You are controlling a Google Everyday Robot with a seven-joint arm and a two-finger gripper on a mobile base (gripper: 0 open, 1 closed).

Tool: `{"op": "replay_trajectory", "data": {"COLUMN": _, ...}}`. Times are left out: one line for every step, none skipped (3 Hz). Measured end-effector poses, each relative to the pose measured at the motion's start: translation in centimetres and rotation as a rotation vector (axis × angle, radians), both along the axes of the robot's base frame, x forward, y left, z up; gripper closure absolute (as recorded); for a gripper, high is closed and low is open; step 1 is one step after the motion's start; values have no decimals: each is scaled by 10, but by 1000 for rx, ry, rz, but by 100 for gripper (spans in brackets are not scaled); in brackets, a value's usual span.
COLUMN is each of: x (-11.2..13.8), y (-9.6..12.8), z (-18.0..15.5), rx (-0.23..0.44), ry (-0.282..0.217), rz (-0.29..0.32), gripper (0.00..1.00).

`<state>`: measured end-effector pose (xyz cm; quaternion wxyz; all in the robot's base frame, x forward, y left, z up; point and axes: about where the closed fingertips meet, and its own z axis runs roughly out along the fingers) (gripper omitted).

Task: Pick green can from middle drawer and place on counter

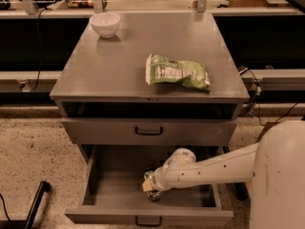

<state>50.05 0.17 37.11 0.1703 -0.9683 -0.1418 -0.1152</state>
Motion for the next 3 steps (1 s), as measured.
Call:
{"op": "replay_trajectory", "data": {"x": 0, "y": 7, "z": 18, "rx": 120, "ry": -25, "rz": -24, "gripper": 97}}
{"op": "replay_trajectory", "data": {"x": -3, "y": 19, "z": 56, "rx": 270, "ry": -31, "rz": -76, "gripper": 99}}
{"op": "replay_trajectory", "data": {"x": 3, "y": 13, "z": 115, "rx": 373, "ry": -15, "rz": -114, "gripper": 98}}
